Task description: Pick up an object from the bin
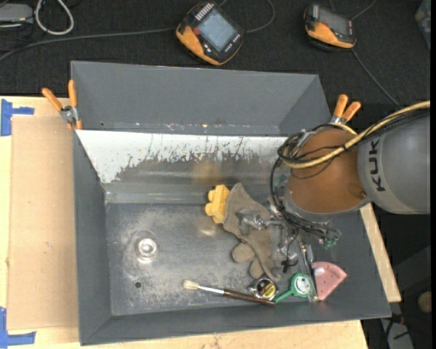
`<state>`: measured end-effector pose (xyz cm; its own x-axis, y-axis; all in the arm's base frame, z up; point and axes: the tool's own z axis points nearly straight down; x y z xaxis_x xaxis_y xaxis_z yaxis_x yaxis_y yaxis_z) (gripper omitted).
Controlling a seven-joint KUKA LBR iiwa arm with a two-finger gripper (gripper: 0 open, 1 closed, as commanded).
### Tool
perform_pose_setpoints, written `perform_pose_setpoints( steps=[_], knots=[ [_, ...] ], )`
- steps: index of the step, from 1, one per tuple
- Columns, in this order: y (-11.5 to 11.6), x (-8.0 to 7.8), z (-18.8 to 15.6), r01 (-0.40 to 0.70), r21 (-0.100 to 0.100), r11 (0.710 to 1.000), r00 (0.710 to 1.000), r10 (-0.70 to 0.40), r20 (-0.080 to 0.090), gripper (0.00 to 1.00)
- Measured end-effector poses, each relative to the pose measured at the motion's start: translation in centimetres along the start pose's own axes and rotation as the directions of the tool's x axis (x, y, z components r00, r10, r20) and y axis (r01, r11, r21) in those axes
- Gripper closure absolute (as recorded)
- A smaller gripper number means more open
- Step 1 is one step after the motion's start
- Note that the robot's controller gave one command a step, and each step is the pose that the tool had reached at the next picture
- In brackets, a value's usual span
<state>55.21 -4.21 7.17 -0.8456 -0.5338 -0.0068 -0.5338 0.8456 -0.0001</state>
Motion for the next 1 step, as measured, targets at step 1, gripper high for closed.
perform_pose_setpoints(
  steps=[1],
  knots=[
    [-0.4, 0.37, -0.1, -0.116, -0.002, 0.993, 0.993, 0.116, -0.001, 1.0]
  ],
)
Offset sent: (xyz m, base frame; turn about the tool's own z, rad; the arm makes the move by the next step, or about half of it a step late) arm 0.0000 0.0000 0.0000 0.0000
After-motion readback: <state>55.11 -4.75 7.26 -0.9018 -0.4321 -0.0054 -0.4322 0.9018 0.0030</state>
